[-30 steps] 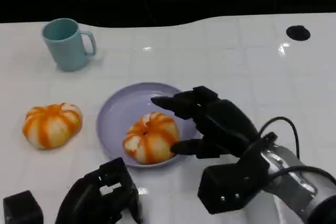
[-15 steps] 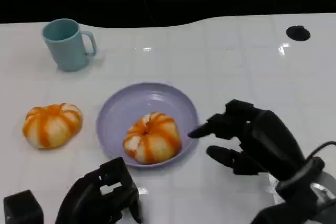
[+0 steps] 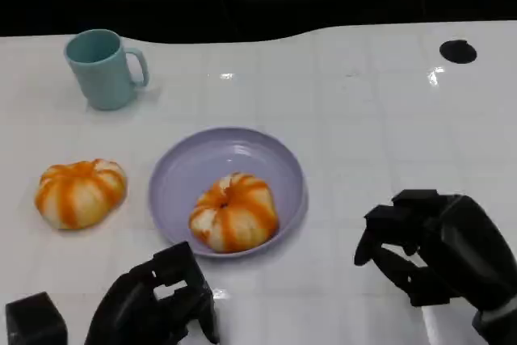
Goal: Grasp the bread from the table and place it into the plate.
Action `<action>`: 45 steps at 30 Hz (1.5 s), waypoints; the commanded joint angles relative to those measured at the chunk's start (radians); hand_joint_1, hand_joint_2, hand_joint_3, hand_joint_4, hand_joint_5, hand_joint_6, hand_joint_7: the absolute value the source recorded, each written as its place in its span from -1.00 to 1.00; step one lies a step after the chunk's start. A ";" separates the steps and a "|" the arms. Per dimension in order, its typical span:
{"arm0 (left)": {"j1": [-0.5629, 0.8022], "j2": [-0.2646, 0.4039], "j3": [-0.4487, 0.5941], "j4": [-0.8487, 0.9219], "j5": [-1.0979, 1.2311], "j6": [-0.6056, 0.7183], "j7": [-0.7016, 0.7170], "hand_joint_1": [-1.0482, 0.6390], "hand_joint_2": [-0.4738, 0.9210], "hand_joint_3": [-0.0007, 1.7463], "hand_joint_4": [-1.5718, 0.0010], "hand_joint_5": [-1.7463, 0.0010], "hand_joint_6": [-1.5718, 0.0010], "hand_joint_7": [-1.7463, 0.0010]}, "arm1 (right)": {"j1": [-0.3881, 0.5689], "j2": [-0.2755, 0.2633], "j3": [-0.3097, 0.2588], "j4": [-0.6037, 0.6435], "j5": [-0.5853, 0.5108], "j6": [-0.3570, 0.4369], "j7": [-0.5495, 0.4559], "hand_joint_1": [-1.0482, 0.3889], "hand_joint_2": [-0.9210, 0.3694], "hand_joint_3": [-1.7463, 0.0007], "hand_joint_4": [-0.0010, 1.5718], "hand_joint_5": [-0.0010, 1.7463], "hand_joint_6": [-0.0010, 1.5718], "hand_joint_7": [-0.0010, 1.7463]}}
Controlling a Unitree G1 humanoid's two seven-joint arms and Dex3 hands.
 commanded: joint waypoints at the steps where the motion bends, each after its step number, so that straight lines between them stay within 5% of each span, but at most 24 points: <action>1: -0.004 0.012 0.006 0.005 -0.003 0.003 0.002 -0.49 0.98 -0.70 -0.01 -1.00 0.10 -0.75 | 0.073 -0.040 -0.040 -0.070 0.026 0.025 0.045 0.33 -0.05 -0.57 0.17 1.00 0.00 0.73; 10: -0.008 0.015 0.008 0.012 0.000 -0.005 0.003 -0.49 1.00 -0.71 -0.01 -1.00 0.11 -0.75 | 0.168 -0.035 -0.081 -0.149 0.033 0.085 0.104 0.32 -0.05 -0.56 0.17 1.00 0.02 0.67; 23: -0.015 0.025 0.013 0.014 -0.011 0.012 -0.005 -0.50 1.00 -0.73 0.00 -1.00 0.10 -0.75 | 0.094 -0.020 -0.050 0.060 -0.031 -0.018 -0.071 0.34 -0.01 -0.60 0.18 1.00 0.03 0.65; 45: -0.012 0.028 0.014 0.016 -0.008 -0.004 -0.003 -0.49 1.00 -0.72 -0.01 -1.00 0.10 -0.75 | 0.068 -0.026 -0.013 0.111 -0.061 -0.022 -0.128 0.31 -0.05 -0.56 0.16 1.00 0.01 0.66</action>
